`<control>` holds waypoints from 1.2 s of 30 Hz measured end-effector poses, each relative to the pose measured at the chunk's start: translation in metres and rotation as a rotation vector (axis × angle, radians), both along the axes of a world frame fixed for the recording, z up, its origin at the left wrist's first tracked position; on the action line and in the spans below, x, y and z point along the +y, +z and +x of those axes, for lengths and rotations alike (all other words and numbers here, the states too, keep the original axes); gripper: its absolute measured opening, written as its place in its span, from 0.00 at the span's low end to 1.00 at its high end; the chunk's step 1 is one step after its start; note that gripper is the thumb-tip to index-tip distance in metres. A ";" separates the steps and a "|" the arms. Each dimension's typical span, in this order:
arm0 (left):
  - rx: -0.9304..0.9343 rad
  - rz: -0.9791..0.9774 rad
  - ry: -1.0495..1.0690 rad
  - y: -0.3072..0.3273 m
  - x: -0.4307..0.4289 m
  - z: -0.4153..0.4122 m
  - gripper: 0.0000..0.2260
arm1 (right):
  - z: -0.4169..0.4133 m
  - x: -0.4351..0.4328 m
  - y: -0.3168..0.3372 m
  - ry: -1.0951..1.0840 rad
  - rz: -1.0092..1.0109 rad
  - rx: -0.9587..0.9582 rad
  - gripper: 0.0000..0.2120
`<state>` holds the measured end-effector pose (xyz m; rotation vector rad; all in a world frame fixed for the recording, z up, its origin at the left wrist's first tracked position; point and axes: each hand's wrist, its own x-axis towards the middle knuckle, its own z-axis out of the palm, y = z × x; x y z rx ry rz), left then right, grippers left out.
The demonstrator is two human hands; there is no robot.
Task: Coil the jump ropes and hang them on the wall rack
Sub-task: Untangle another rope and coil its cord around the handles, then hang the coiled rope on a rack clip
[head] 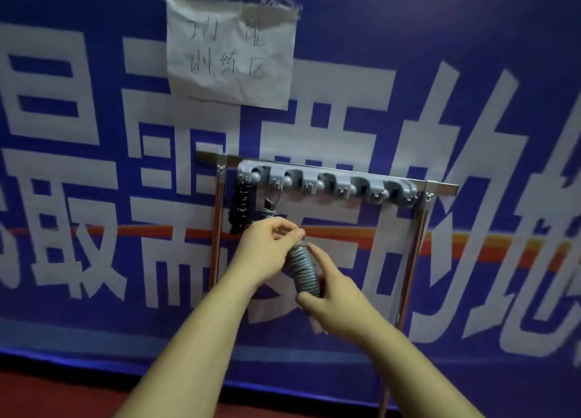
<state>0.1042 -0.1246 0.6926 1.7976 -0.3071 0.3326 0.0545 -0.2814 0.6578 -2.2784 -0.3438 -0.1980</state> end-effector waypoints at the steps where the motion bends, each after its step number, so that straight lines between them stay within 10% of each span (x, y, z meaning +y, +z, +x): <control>1: -0.014 0.023 0.004 0.010 -0.004 0.006 0.03 | 0.010 -0.001 0.011 0.000 -0.045 -0.022 0.41; 9: -0.039 0.230 0.042 0.062 -0.030 0.072 0.05 | 0.082 -0.016 0.058 -0.100 -0.177 -0.203 0.37; 15: 0.153 -0.129 0.008 0.075 -0.041 0.110 0.04 | 0.113 -0.021 0.059 -0.183 -0.223 -0.364 0.36; 36: 0.413 -0.385 -0.036 0.049 -0.046 0.146 0.04 | 0.156 -0.024 0.045 -0.245 -0.301 -0.287 0.38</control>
